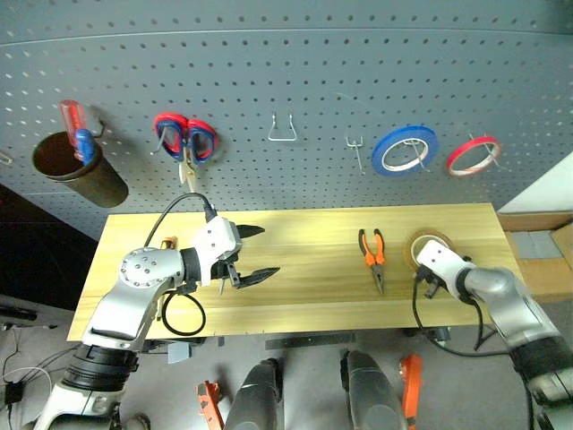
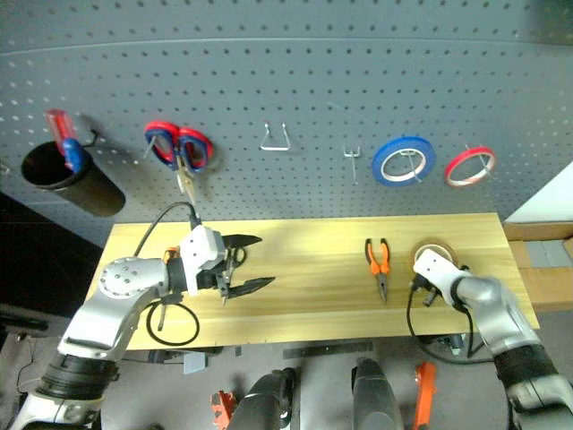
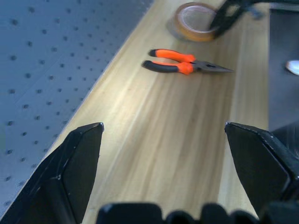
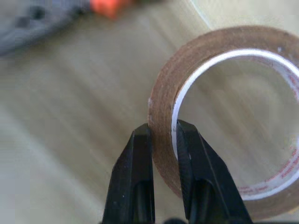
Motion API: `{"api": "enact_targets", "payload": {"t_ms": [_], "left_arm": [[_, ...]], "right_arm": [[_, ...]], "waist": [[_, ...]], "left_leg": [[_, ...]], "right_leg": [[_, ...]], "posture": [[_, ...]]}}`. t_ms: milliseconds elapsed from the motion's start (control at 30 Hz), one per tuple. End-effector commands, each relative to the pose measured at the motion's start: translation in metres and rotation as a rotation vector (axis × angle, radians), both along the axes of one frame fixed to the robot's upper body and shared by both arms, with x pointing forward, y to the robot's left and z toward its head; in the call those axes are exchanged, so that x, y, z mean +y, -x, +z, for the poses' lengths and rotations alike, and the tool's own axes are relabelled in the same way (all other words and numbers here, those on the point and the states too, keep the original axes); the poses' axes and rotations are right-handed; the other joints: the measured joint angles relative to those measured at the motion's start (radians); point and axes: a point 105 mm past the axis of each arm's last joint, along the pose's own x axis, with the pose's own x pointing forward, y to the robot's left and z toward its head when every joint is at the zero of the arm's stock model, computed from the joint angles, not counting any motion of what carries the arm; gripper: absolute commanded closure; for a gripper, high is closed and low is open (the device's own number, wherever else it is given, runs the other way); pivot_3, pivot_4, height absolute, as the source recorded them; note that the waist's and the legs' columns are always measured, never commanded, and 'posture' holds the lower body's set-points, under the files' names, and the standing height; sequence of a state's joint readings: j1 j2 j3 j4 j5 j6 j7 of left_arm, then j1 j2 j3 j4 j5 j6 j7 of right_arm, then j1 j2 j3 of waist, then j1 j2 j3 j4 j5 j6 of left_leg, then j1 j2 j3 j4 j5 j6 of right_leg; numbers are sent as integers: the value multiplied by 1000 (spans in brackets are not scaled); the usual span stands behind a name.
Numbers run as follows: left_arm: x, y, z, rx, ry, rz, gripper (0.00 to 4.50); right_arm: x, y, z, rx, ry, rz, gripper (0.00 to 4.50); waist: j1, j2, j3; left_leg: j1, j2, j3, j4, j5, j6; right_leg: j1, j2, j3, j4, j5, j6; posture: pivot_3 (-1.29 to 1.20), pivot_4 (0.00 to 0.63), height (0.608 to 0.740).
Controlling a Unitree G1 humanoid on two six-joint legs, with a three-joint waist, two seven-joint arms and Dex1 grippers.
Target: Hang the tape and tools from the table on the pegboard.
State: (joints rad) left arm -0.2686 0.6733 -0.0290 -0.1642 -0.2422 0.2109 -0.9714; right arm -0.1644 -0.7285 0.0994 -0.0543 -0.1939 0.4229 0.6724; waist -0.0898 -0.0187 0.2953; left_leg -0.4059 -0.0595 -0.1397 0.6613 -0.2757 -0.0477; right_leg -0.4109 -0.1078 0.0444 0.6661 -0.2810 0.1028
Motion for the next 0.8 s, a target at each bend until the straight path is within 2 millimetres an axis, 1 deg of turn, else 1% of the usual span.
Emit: {"api": "enact_targets", "payload": {"t_ms": [33, 100, 133, 200, 267, 300, 367, 400, 533, 733, 800], "left_arm": [[-5, 5, 19, -76, 43, -8, 27], [-5, 5, 23, -88, 65, 4, 27], [-5, 5, 24, -91, 70, 8, 27], [-5, 5, 24, -83, 78, 9, 27], [-4, 5, 24, -77, 81, 11, 27], [-4, 5, 24, -76, 82, 11, 27], [-3, 2, 26, -76, 100, 27, 27], [-3, 0, 28, -78, 113, 37, 27], [-3, -2, 32, -84, 129, 53, 27], [-4, -4, 38, -103, 149, 62, 27], [-4, -4, 38, -103, 147, 63, 27]], "right_arm": [[21, 19, 52, -199, 8, 13, 4381], [42, 30, 70, -308, 6, 45, 4381], [48, 34, 75, -337, 8, 55, 4381], [82, 45, 96, -471, 11, 161, 4381], [108, 51, 112, -566, -8, 244, 4381], [113, 52, 116, -586, -15, 258, 4381], [130, 42, 131, -661, -50, 296, 4381], [136, 36, 135, -673, -62, 312, 4381], [147, 17, 138, -672, -89, 331, 4381], [153, -15, 135, -645, -133, 328, 4381], [155, -22, 134, -647, -136, 333, 4381]], "waist": [[-1, 0, 0], [-2, 0, 0], [-3, 0, 0], [-4, 0, 0], [-6, 0, 0], [-8, 0, 0], [-11, -1, 1], [-13, -1, 1], [-10, -2, 0], [-7, -2, 1], [-7, -2, 1]], "left_leg": [[0, 0, 1, 0, 0, 0], [0, 0, 1, 0, 0, 1], [1, 0, 1, 0, -1, 1], [2, 0, 2, 0, -1, 1], [2, 0, 2, 0, -1, 1], [3, 0, 2, 0, -1, 1], [3, 0, 2, 1, 0, 1], [3, 0, 3, 1, 0, 1], [4, 1, 1, 0, 0, 1], [3, 1, 3, -1, 1, -1], [3, 0, 3, -1, 1, -1]], "right_leg": [[0, 0, 0, 0, 0, 0], [0, 0, 0, 1, 0, 0], [0, 1, 0, 1, 0, 0], [0, 1, 0, 1, 0, -1], [0, 2, 0, 2, 0, -1], [0, 2, 0, 2, 0, -1], [1, 1, 0, 2, 0, -1], [1, 1, 0, 2, 1, -1], [1, 2, -1, 1, 2, -2], [1, 0, -1, -1, 2, -2], [1, 0, -1, -1, 2, -2]], "posture": [[-140, 310, 740], [-150, 313, 740], [-150, 313, 740], [-159, 317, 740], [-159, 317, 740], [-159, 317, 740], [-158, 312, 740], [-155, 312, 740], [-143, 307, 740], [-117, 303, 740], [-111, 303, 740]]}}
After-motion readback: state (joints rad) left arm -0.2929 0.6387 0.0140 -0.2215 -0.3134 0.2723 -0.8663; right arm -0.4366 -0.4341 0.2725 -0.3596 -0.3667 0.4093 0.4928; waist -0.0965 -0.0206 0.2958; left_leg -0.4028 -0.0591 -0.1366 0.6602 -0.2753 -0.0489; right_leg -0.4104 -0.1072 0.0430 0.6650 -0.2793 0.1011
